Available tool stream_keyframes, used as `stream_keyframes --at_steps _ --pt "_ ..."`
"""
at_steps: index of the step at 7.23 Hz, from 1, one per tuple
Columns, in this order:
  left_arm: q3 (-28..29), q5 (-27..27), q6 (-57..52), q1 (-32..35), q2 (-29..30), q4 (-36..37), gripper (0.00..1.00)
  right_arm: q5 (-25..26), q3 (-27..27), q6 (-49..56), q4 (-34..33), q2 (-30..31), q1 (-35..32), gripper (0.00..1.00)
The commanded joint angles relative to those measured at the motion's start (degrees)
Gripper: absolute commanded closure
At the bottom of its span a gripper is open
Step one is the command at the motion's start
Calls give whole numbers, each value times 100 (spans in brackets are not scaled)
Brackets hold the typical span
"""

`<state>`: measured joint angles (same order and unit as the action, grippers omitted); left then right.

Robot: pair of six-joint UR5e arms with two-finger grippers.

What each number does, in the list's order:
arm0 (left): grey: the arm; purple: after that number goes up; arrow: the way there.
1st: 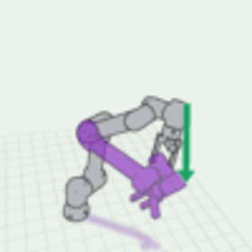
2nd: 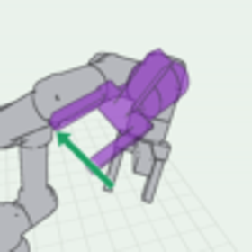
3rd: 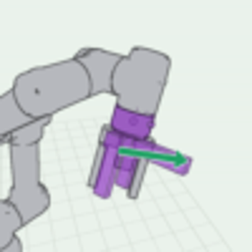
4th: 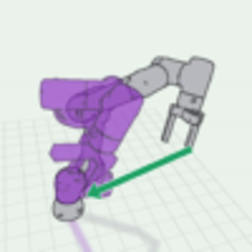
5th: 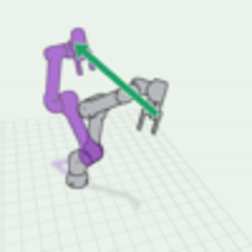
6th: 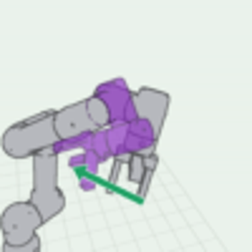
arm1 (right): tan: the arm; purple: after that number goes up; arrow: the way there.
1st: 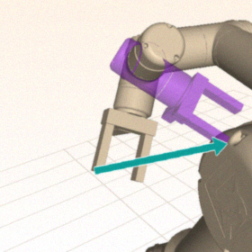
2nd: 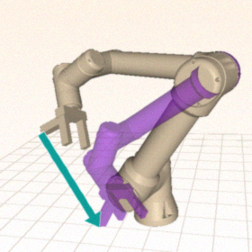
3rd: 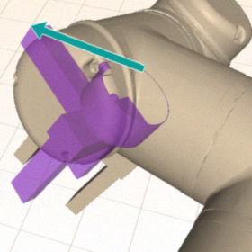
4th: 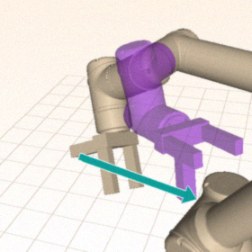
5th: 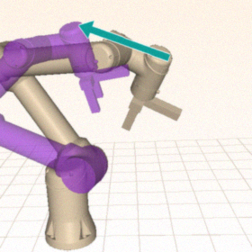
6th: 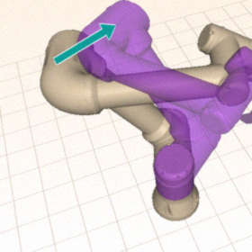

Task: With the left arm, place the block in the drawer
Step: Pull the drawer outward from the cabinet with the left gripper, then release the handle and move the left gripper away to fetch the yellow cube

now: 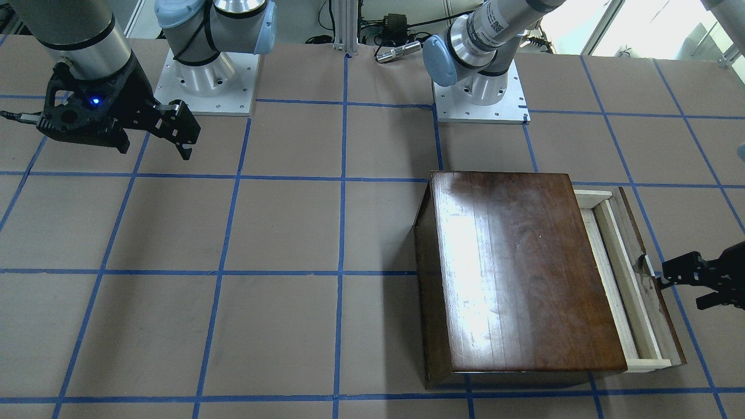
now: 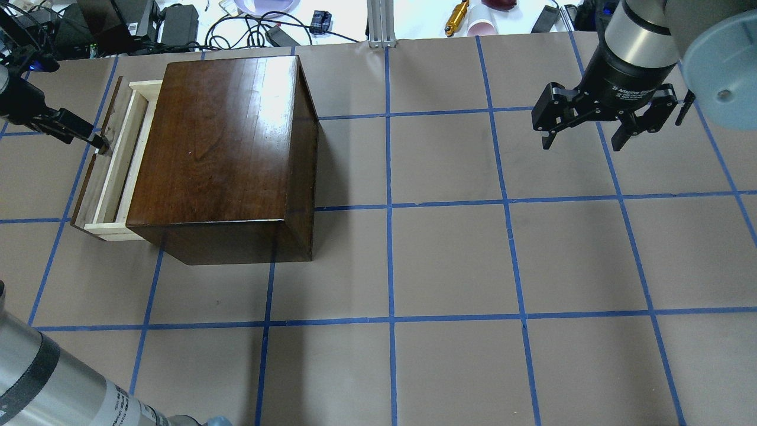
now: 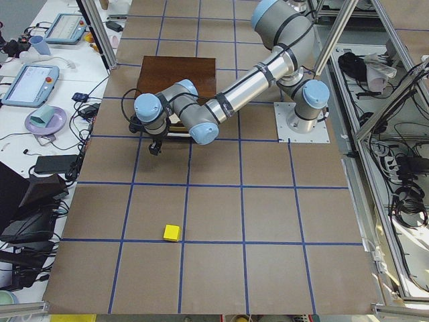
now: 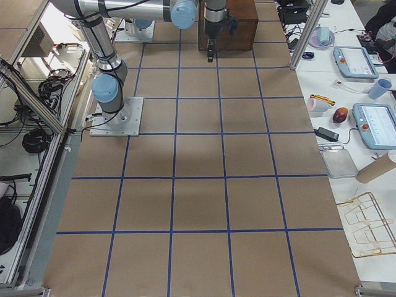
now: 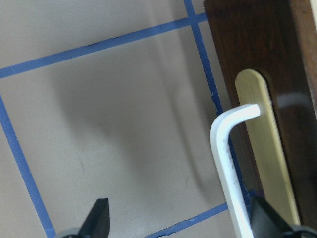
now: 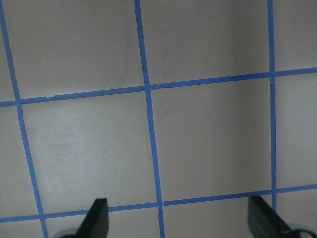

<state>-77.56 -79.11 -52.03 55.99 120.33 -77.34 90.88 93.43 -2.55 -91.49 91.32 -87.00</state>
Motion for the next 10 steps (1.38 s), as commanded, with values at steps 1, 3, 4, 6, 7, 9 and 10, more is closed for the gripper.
stream_keyframes --at_steps 1,3,4,6,7,9,10 --pt "39 -26 -27 -9 26 0 0 0 0 0 0 0 -2 0" --pt "39 -96 -27 -9 43 0 0 0 0 0 0 0 -2 0" --pt "39 -96 -27 -9 43 0 0 0 0 0 0 0 -2 0" --pt "74 -96 -210 -175 87 9 0 0 0 0 0 0 -2 0" --pt "205 -131 -238 -185 122 0 0 0 0 0 0 0 -2 0" --pt "364 -149 -229 -272 131 -9 0 0 0 0 0 0 -2 0" --pt "443 -158 -229 -543 149 35 0 0 0 0 0 0 -2 0"
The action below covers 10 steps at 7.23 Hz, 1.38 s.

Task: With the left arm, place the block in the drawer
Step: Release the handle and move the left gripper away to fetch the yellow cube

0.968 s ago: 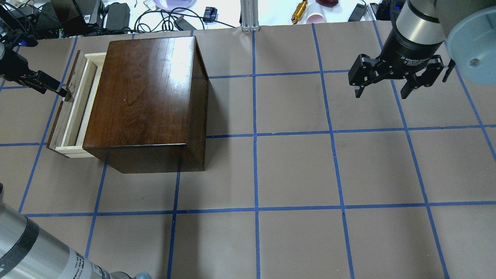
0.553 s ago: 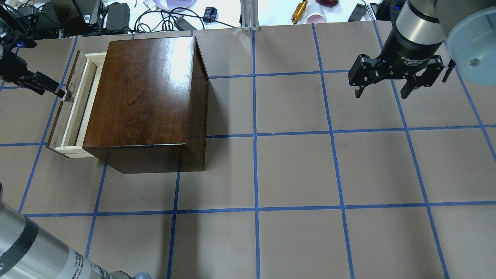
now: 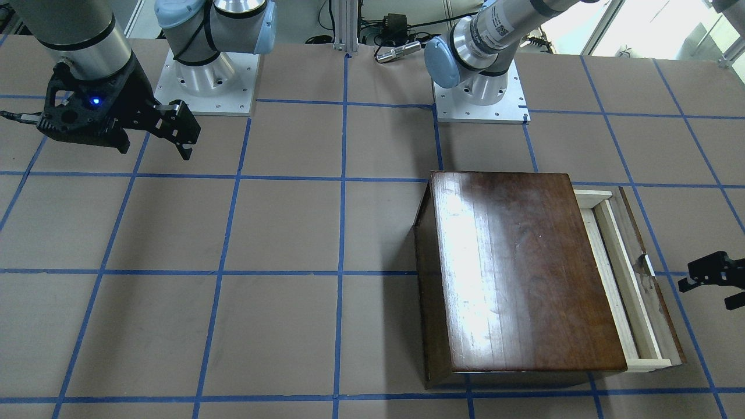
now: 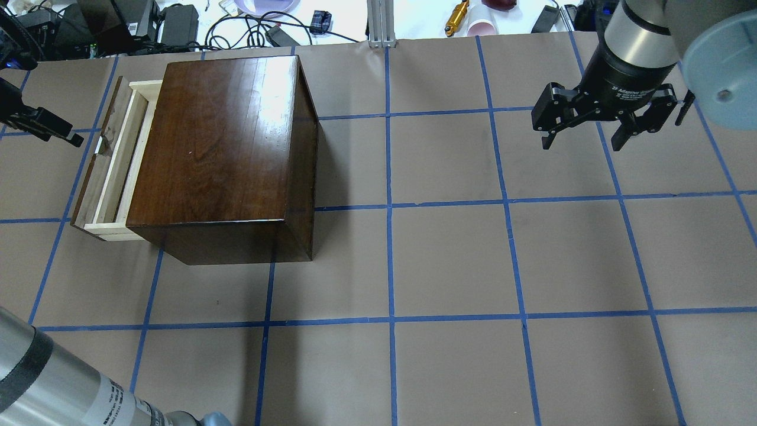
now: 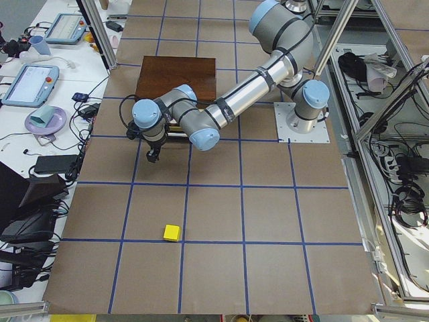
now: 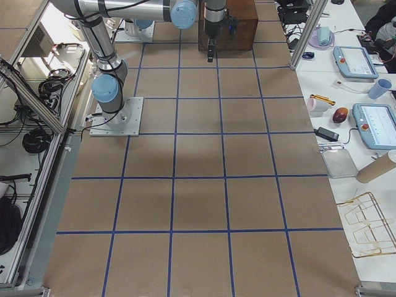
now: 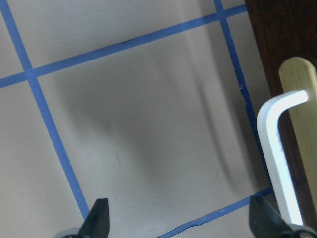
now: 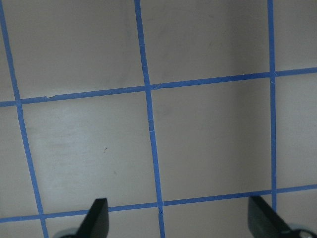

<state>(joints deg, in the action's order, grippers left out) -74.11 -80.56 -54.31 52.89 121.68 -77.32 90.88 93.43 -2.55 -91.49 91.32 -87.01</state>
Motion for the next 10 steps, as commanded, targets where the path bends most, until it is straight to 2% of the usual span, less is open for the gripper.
stream_keyframes --at_steps 1,3,5,7,8,10 --pt "159 -55 25 -540 57 76 0 0 0 0 0 0 0 0" --pt "396 -91 -1 -937 250 321 0 0 0 0 0 0 0 0" --pt "458 -187 -184 -1332 531 943 0 0 0 0 0 0 0 0" --pt "537 -214 -247 -1448 786 1017 0 0 0 0 0 0 0 0" --pt "686 -475 -351 -1457 944 1017 0 0 0 0 0 0 0 0" --pt "932 -583 -344 -1518 1243 1017 0 0 0 0 0 0 0 0"
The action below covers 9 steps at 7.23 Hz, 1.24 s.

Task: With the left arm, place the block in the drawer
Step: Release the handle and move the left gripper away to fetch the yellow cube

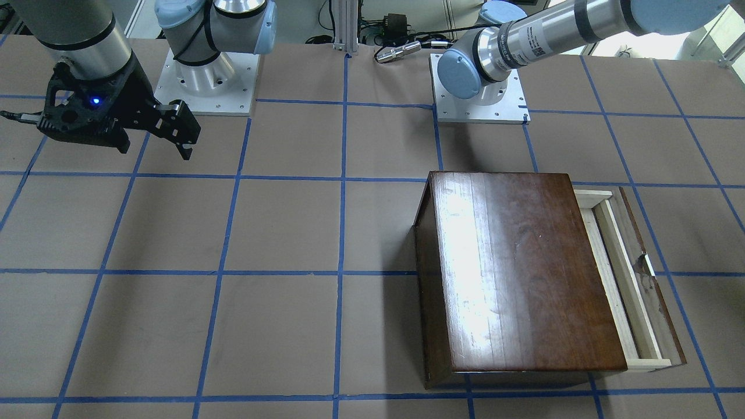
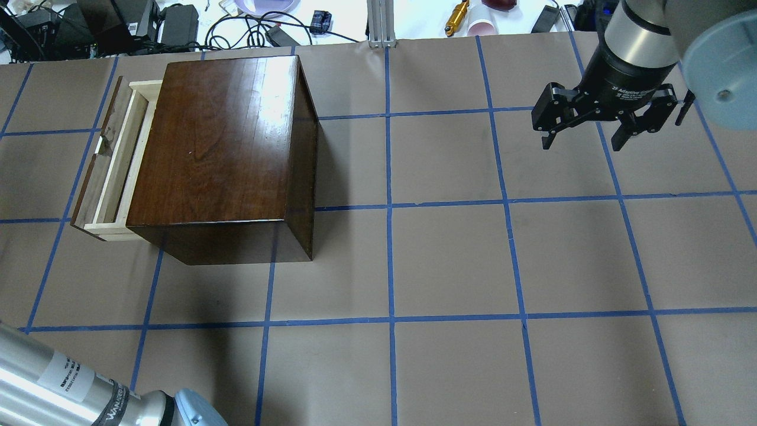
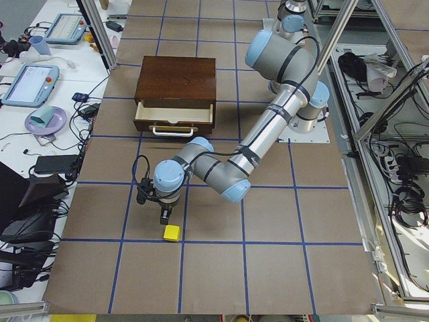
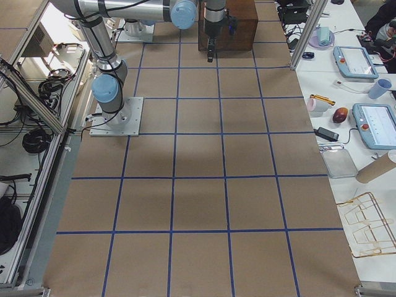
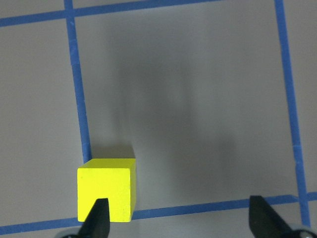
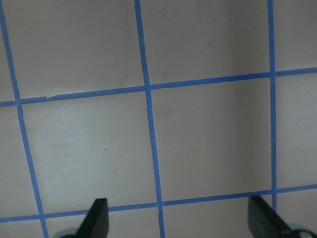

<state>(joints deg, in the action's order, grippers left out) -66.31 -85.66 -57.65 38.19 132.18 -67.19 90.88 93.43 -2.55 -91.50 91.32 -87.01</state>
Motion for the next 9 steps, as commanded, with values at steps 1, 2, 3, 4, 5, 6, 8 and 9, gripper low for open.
stream_keyframes --at_steps 1,2,3,4,5,6,8,9 --pt "267 -91 -1 -84 342 22 0 0 0 0 0 0 0 0" --pt "390 -361 34 -75 500 144 0 0 0 0 0 0 0 0" --pt "434 -373 34 -75 580 171 0 0 0 0 0 0 0 0" --pt "496 -373 43 -84 659 171 0 0 0 0 0 0 0 0" --pt "575 -373 43 -84 756 215 0 0 0 0 0 0 0 0" --pt "610 -373 43 -84 826 276 2 0 0 0 0 0 0 0" --pt "619 -373 52 -84 888 286 28 0 0 0 0 0 9 0" --pt "619 -347 61 -84 906 286 76 0 0 0 0 0 0 0"
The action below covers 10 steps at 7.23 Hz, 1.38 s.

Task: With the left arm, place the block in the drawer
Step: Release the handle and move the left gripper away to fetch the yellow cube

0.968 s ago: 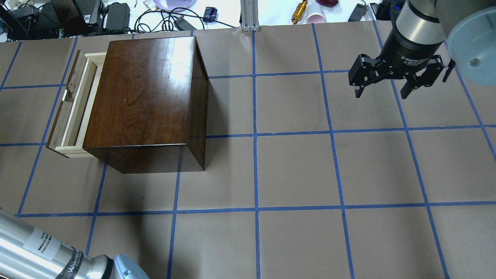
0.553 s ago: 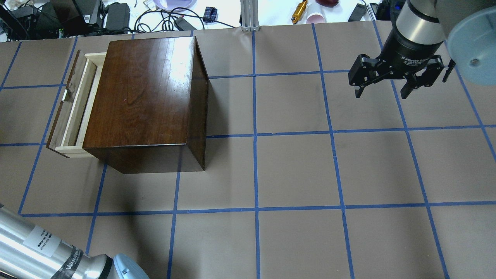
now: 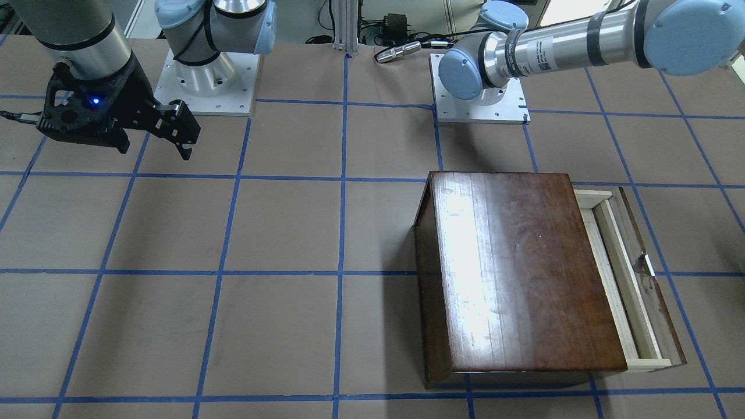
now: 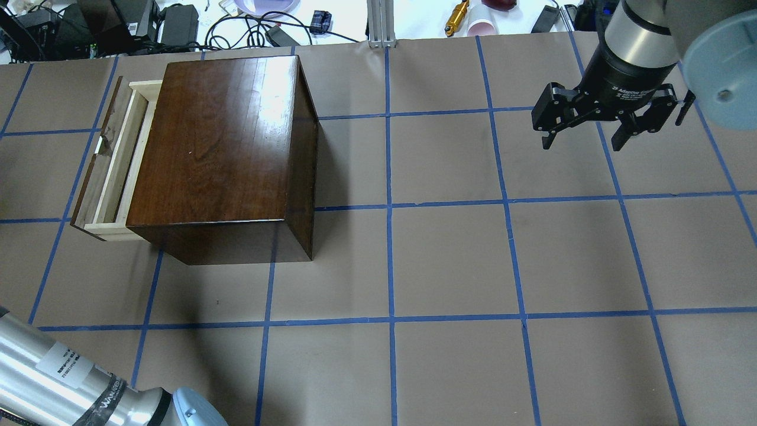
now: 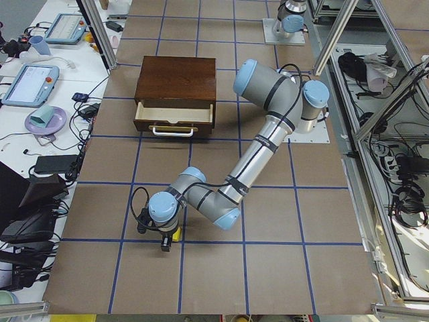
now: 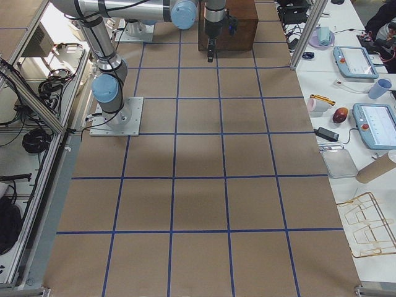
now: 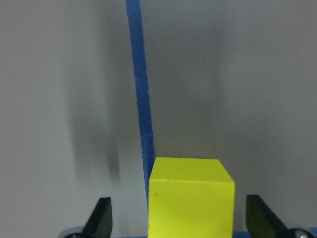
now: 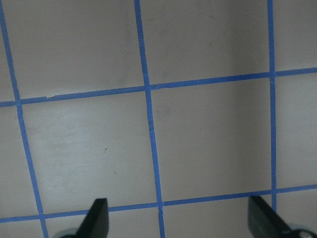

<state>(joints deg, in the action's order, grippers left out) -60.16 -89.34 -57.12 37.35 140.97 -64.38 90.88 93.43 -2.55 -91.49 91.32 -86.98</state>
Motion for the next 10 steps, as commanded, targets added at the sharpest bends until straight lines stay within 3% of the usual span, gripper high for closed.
stream_keyframes --at_steps 1,5,10 --pt "5 40 -27 0 27 4 100 0 9 0 0 0 -3 0" --pt "5 49 -238 26 -419 -345 100 0 9 0 0 0 -3 0" --pt "5 -13 583 763 -2026 -2382 100 0 0 0 0 0 -3 0"
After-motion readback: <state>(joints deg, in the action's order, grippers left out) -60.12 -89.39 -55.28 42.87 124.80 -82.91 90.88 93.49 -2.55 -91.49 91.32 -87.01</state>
